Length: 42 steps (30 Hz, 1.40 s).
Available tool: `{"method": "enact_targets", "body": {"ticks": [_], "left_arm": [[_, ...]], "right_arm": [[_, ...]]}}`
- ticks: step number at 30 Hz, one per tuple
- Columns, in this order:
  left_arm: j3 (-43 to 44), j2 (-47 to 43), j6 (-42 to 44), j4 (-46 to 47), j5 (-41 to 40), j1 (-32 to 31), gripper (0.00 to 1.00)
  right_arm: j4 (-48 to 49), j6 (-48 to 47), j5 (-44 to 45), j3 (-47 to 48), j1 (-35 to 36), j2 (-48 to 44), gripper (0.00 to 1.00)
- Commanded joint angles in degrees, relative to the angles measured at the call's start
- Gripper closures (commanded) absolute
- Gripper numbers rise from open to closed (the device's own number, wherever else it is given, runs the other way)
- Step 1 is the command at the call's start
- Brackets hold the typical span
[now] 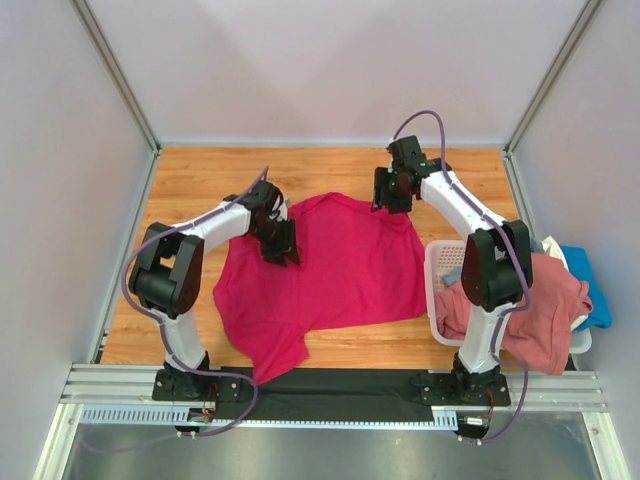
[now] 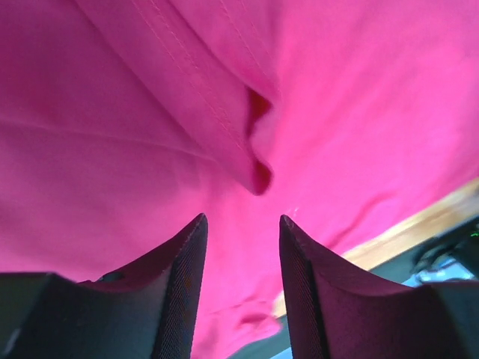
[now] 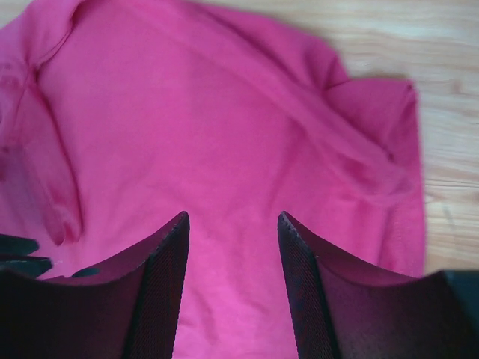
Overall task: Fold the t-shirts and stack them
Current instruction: Flatten the tshirt out
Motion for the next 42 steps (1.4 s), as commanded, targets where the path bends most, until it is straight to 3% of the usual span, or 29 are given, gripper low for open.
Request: {"method": "enact_targets", "body": {"ticks": [1, 6, 9, 13, 20, 27, 31, 42], "left_arm": [[-3.22, -5.45, -8.57, 7.07, 1.80, -2.28, 0.49], [-7.80, -9.57, -22.97, 10.50, -3.65, -3.07, 0.44], [-11.14, -10.64, -25.90, 16.12, -4.10, -3.33, 0.42], [-2.65, -5.64, -15.65, 8.94, -8.14, -5.44, 0.45], [-1.13, -2.56, -14.21, 8.33, -8.84, -5.71, 0.59], [0.80, -5.10, -11.24, 2.44, -17.53, -7.55, 0.50], [2.56, -1.95, -11.31, 0.67, -16.67, -7.91, 0.47], [1.34, 0.88, -12.46, 2.60, -14.82, -8.08, 0.54]], "right_arm": [[1.34, 0.35, -0.46, -1.14, 0.67, -3.43, 0.48], [-0.68, -0.35, 2.36, -1.58, 0.67, -4.39, 0.48], [0.11, 0.00, 2.10, -3.33, 0.67, -6.06, 0.48], [0.29, 0.00, 1.92, -5.09, 0.85, -7.38, 0.48], [0.73, -0.53, 2.45, -5.80, 0.32, -8.09, 0.49], [0.81, -0.35, 2.01, -5.80, 0.15, -8.17, 0.49], [1.16, -0.26, 2.01, -6.06, 0.06, -8.17, 0.49], [1.86, 0.53, 1.66, -6.33, -1.70, -8.44, 0.49]]}}
